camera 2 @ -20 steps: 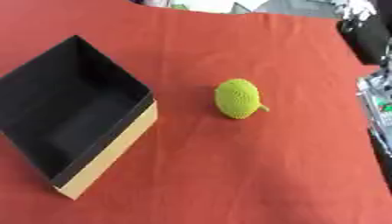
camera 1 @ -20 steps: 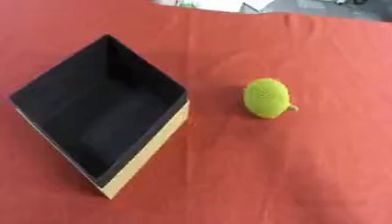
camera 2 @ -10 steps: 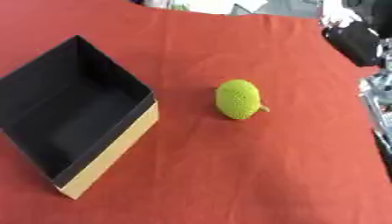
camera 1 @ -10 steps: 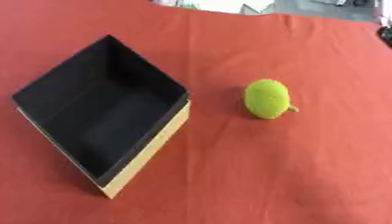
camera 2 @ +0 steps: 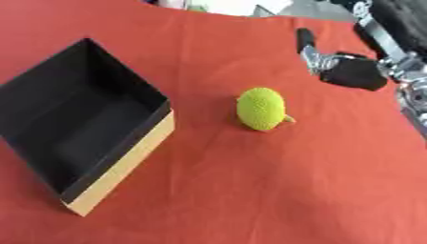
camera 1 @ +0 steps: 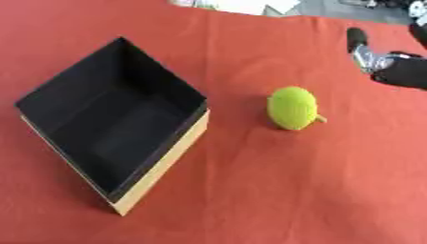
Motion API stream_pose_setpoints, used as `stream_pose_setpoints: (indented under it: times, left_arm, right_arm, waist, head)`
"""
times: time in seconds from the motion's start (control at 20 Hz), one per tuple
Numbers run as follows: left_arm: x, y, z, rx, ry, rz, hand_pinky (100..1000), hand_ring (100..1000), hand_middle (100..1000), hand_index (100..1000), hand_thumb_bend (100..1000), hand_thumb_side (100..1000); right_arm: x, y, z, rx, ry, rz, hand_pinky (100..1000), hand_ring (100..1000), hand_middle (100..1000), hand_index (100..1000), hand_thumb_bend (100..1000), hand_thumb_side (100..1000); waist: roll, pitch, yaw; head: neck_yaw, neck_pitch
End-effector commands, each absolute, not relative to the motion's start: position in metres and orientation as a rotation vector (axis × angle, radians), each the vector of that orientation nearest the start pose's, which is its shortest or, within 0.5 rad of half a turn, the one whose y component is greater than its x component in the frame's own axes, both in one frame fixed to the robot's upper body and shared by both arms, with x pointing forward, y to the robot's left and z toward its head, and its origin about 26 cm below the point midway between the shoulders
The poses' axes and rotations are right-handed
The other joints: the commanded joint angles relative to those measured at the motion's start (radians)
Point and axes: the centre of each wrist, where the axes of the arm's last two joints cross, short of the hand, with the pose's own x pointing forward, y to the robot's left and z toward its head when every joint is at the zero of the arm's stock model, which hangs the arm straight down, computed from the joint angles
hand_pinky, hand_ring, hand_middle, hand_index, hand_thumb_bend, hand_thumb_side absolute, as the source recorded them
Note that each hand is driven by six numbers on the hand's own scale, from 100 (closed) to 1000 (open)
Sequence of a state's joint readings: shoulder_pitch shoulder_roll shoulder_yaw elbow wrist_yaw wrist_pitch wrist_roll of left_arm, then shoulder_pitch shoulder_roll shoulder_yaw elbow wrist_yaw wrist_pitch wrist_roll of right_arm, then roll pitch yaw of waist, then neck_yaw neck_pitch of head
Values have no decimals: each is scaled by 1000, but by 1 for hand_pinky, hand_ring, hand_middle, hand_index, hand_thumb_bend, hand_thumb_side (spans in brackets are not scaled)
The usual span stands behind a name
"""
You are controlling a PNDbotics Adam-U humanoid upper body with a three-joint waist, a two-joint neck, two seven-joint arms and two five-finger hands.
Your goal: Pick up objects on the table and place them in the box.
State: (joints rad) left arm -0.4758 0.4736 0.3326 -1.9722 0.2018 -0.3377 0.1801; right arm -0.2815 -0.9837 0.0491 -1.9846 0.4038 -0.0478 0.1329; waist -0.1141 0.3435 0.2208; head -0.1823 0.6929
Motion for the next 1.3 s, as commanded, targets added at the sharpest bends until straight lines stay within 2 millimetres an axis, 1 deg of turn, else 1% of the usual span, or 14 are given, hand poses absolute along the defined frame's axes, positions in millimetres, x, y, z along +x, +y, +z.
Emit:
stream_pose_setpoints:
  times: [0.05, 0.15, 0.25, 0.35, 0.4, 0.6, 0.65, 0.75, 0.85, 0.9, 1.05, 1.1, 1.15, 1.3]
  left_arm:
    - [293, 345, 302, -406, 3344, 8, 671, 552, 538, 678, 129, 100]
    - [293, 345, 302, -400, 3345, 15, 671, 552, 538, 678, 128, 100]
    - [293, 344, 302, -396, 3346, 20, 671, 552, 538, 677, 128, 100]
    - [294, 344, 302, -392, 3347, 23, 671, 552, 538, 677, 127, 100]
    - [294, 344, 303, -388, 3347, 24, 671, 551, 538, 677, 126, 100]
    - [295, 343, 303, -378, 3349, 29, 672, 551, 538, 677, 121, 100]
    - [295, 343, 302, -376, 3350, 29, 672, 551, 538, 677, 120, 100]
    - [295, 343, 302, -371, 3351, 31, 672, 551, 538, 677, 118, 100]
    - [296, 343, 302, -367, 3352, 33, 672, 551, 537, 677, 115, 100]
    - [296, 342, 302, -365, 3353, 34, 672, 551, 537, 677, 114, 100]
    - [296, 342, 302, -358, 3356, 36, 672, 551, 537, 677, 111, 100]
    - [296, 342, 302, -357, 3356, 37, 672, 551, 537, 677, 111, 100]
    - [296, 342, 302, -356, 3356, 37, 672, 551, 537, 677, 110, 100]
    - [297, 342, 301, -354, 3359, 37, 673, 550, 537, 677, 103, 100]
  right_arm:
    - [282, -331, 282, -1012, -1772, 1556, 840, 855, 830, 905, 100, 637]
    - [282, -331, 283, -978, -1728, 1608, 843, 861, 831, 910, 100, 654]
    - [281, -330, 282, -943, -1693, 1635, 843, 862, 830, 919, 100, 647]
    - [281, -329, 280, -913, -1669, 1636, 845, 863, 824, 921, 100, 624]
    - [281, -328, 278, -888, -1653, 1639, 855, 878, 826, 928, 100, 567]
    - [282, -323, 269, -809, -1579, 1612, 851, 875, 818, 929, 100, 532]
    - [282, -322, 267, -794, -1556, 1604, 840, 851, 810, 937, 118, 448]
    - [283, -319, 263, -763, -1516, 1587, 833, 834, 806, 939, 143, 439]
    - [283, -316, 260, -741, -1491, 1574, 847, 843, 816, 941, 181, 393]
    - [284, -314, 259, -728, -1483, 1565, 867, 875, 821, 939, 230, 299]
    - [285, -308, 256, -677, -1461, 1514, 879, 883, 821, 937, 283, 193]
    - [286, -307, 255, -660, -1451, 1502, 880, 883, 822, 937, 319, 132]
    - [286, -305, 254, -646, -1442, 1491, 883, 880, 822, 935, 343, 100]
    - [287, -302, 253, -635, -1434, 1451, 890, 882, 823, 937, 345, 100]
  waist:
    - [3, -24, 2]
    - [1, -24, 5]
    - [0, -24, 8]
    - [0, -24, 10]
    - [-1, -24, 12]
    - [-1, -24, 17]
    - [-1, -24, 18]
    - [-1, -23, 20]
    - [0, -23, 22]
    - [0, -23, 22]
    - [0, -23, 24]
    - [1, -23, 24]
    - [1, -23, 25]
    - [1, -22, 25]
  head:
    - [-7, -2]
    - [-10, -2]
    - [-12, -2]
    - [-14, -3]
    - [-16, -4]
    - [-21, -6]
    - [-22, -6]
    - [-25, -6]
    - [-26, -6]
    - [-27, -5]
    - [-29, -6]
    - [-30, -7]
    - [-30, -7]
    - [-30, -6]
